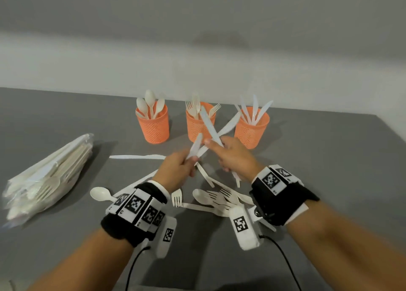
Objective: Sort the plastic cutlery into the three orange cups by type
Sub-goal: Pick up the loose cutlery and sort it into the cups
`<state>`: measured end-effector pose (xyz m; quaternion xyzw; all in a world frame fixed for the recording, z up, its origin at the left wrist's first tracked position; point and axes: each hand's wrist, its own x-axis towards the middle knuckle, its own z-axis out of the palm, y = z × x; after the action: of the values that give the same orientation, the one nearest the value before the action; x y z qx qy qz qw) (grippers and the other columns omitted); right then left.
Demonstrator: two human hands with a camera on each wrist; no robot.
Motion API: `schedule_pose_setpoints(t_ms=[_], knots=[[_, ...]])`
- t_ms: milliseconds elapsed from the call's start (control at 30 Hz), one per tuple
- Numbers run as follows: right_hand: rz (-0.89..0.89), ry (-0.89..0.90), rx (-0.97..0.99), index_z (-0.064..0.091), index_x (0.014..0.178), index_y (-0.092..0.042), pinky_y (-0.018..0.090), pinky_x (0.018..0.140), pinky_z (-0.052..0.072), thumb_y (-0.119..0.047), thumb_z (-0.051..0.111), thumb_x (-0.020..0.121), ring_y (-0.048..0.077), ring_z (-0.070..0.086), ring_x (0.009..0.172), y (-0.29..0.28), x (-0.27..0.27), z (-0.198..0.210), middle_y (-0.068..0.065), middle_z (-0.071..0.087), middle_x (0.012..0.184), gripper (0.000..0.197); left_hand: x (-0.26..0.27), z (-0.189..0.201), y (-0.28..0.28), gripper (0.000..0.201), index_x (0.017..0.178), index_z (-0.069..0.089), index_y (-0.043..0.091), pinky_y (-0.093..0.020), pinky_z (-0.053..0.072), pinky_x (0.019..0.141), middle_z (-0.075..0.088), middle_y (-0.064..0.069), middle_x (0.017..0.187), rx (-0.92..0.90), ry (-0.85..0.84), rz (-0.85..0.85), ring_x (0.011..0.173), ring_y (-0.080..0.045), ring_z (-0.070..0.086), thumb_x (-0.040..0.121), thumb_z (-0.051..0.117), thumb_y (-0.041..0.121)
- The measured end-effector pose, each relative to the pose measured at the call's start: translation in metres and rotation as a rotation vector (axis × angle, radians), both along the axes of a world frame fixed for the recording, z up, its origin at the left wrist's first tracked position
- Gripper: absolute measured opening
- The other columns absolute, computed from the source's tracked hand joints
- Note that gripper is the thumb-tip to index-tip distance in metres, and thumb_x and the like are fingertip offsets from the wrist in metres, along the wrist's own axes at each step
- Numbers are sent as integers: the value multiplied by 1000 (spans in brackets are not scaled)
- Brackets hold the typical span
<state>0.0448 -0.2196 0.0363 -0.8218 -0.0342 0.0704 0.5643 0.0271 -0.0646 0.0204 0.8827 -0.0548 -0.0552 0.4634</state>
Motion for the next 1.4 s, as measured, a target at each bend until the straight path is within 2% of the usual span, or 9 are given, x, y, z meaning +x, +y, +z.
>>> schedule_pose_setpoints(t_ms=[167,333,533,733,833,967,1133,1267,1400], knots=[[-65,82,146,54,83,-13,23,38,28,-22,48,95,11,32,40,5,10,4,1,38,54,17,6,-7,-4,27,83,57,9,-20,35,41,53,4,58,-267,173,90,34,-5,38,98,40,24],[130,172,70,55,98,-10,16,35,26,-22,43,97,3,31,34,13,3,2,-2,40,55,17,17,-3,-6,31,88,60,13,-27,46,56,56,-5,72,-581,260,142,61,-17,51,100,33,24],[258,360,158,42,71,-12,17,36,20,-7,32,95,7,28,39,16,-1,8,2,35,56,26,21,-3,-20,30,79,56,10,-21,37,44,54,1,43,-675,366,86,42,-12,48,99,38,25],[283,441,342,48,95,-7,18,39,26,-9,38,96,9,35,45,6,2,11,2,41,58,11,28,-2,-18,21,88,58,8,-23,45,50,59,-1,46,-741,385,100,47,-14,55,97,40,16],[225,427,337,52,113,5,19,43,32,-18,46,95,12,41,52,7,3,9,4,44,61,30,29,-3,-17,28,89,55,5,-24,45,48,58,-2,45,-804,330,158,46,-16,53,100,32,18],[245,413,111,46,87,-13,16,40,26,-12,37,96,5,36,45,20,-3,10,5,41,67,13,24,-4,-27,43,84,54,4,-23,37,44,51,-6,51,-737,289,156,42,-16,46,93,42,45],[377,312,-90,49,115,-14,31,76,42,-3,44,88,17,48,82,23,-8,11,10,51,94,30,23,-4,-26,24,69,51,6,-22,41,43,51,-11,60,-737,316,349,42,-18,50,89,49,18],[337,239,-329,47,128,-10,36,93,46,-29,56,90,16,53,99,0,-12,5,6,54,112,44,28,-7,-5,24,69,49,4,-20,39,40,51,-7,51,-769,320,462,38,-16,47,90,43,14],[382,192,-993,44,121,-5,37,89,43,-59,67,70,28,51,111,-20,-30,-25,11,45,126,77,32,-12,21,20,68,45,11,-28,43,53,46,3,37,-789,358,541,39,-12,45,87,46,13]])
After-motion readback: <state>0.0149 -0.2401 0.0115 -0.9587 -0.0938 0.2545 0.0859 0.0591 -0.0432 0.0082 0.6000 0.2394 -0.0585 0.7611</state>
